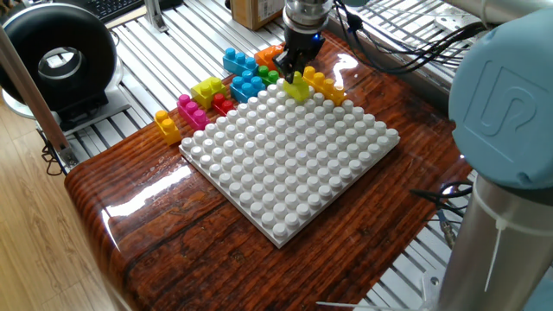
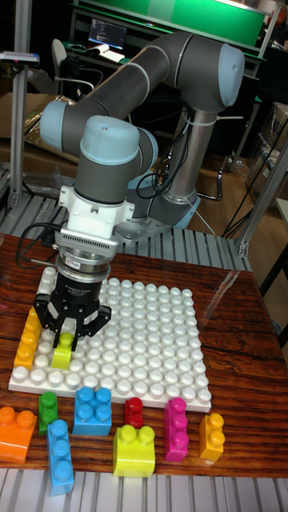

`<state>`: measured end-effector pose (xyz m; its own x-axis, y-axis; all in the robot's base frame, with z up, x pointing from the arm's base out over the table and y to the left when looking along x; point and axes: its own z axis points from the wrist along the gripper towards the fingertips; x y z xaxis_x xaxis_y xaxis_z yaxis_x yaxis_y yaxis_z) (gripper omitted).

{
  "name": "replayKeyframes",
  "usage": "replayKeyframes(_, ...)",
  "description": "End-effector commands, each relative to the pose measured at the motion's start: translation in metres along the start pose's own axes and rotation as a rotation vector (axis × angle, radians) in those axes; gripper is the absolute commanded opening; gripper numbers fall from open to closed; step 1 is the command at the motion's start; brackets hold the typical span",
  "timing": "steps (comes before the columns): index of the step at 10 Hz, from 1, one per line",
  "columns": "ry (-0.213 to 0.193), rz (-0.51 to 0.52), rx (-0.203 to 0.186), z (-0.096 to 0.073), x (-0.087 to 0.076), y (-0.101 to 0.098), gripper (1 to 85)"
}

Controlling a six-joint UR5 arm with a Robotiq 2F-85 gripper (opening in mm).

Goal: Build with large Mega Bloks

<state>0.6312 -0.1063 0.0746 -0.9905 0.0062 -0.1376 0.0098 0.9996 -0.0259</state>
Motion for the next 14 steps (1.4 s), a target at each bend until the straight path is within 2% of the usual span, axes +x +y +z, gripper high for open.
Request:
replayKeyframes(1,-0.017,-0.023,-0.02,0.001,-0.002,0.003,1.0)
replayKeyframes(6,-0.046,-0.037,-0.024,0.011,-0.004,-0.003,1.0)
replayKeyframes(14,-0.078,-0.028,-0.033,0.02,-0.008,0.001,1.0)
